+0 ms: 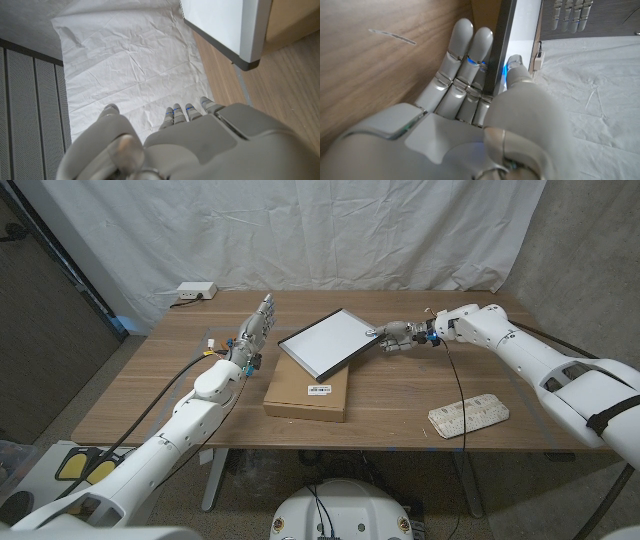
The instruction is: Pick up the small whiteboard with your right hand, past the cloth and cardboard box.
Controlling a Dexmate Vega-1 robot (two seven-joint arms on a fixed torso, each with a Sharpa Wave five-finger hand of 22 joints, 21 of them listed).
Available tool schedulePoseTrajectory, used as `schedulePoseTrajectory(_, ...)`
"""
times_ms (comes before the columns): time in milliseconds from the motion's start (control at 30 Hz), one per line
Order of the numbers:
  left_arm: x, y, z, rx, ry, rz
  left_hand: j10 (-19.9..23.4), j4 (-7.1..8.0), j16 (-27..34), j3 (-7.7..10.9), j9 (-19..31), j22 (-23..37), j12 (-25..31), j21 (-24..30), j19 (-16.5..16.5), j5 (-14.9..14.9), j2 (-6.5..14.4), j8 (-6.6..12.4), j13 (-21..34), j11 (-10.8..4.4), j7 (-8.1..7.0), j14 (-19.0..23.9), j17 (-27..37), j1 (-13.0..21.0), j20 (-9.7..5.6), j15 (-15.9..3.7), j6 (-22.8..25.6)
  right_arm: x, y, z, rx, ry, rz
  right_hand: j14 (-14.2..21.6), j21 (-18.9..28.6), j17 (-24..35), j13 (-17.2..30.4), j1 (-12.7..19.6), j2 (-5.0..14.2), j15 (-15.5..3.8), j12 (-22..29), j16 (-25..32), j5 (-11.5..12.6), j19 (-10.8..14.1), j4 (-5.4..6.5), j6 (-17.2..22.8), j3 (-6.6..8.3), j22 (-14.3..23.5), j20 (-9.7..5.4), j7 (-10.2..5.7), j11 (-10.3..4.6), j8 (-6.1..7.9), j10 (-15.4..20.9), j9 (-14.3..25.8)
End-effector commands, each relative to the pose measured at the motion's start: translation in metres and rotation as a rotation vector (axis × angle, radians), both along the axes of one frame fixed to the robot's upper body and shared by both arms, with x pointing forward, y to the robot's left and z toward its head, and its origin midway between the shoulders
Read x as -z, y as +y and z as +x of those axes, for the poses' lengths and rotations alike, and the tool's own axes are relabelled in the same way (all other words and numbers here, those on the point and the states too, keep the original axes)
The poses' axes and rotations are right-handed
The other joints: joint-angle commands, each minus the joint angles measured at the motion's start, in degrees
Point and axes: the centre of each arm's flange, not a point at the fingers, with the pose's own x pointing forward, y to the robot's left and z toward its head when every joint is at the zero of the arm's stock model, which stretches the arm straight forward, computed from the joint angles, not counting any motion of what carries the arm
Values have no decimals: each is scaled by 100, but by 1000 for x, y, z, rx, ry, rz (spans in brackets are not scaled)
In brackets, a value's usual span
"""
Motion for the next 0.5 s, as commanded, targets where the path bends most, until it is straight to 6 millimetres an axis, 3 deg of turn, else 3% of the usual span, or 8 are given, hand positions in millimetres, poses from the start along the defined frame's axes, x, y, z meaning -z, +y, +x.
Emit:
schedulePoseTrajectory(33, -3, 1, -4, -7, -5, 10, -6, 9, 1, -17, 10, 29, -12, 15, -20, 4, 16, 6, 20, 11, 8, 8, 15, 75, 18, 4, 20, 1, -3, -2, -5, -2, 39, 13, 77, 35, 1422, 442, 592, 5, 851, 25, 30, -17, 236, 119, 387, 41, -73, -57, -709, -38, 885, 171)
schedulePoseTrajectory(233, -2, 4, -5, -10, -6, 7, -5, 7, 1, -22, 11, 29, -11, 15, -20, 4, 19, 5, 20, -2, 1, 7, 15, 81, 20, 1, 18, 1, -3, -3, -5, -2, 55, 19, 158, 78, 1467, 444, 580, 3, 872, 48, 30, -11, 213, 133, 409, 96, -73, -50, -712, -64, 894, 314)
schedulePoseTrajectory(500, -2, 7, -8, -16, -6, 9, -10, 3, 3, -28, 11, 29, -13, 13, -26, 4, 22, 6, 20, 3, 3, 11, 14, 89, 23, 0, 20, 1, -1, -5, -19, -11, 79, -10, 230, 176, 1603, 358, 644, 9, 934, 62, 36, -66, 269, 111, 466, 148, -75, -68, -713, -88, 881, 572)
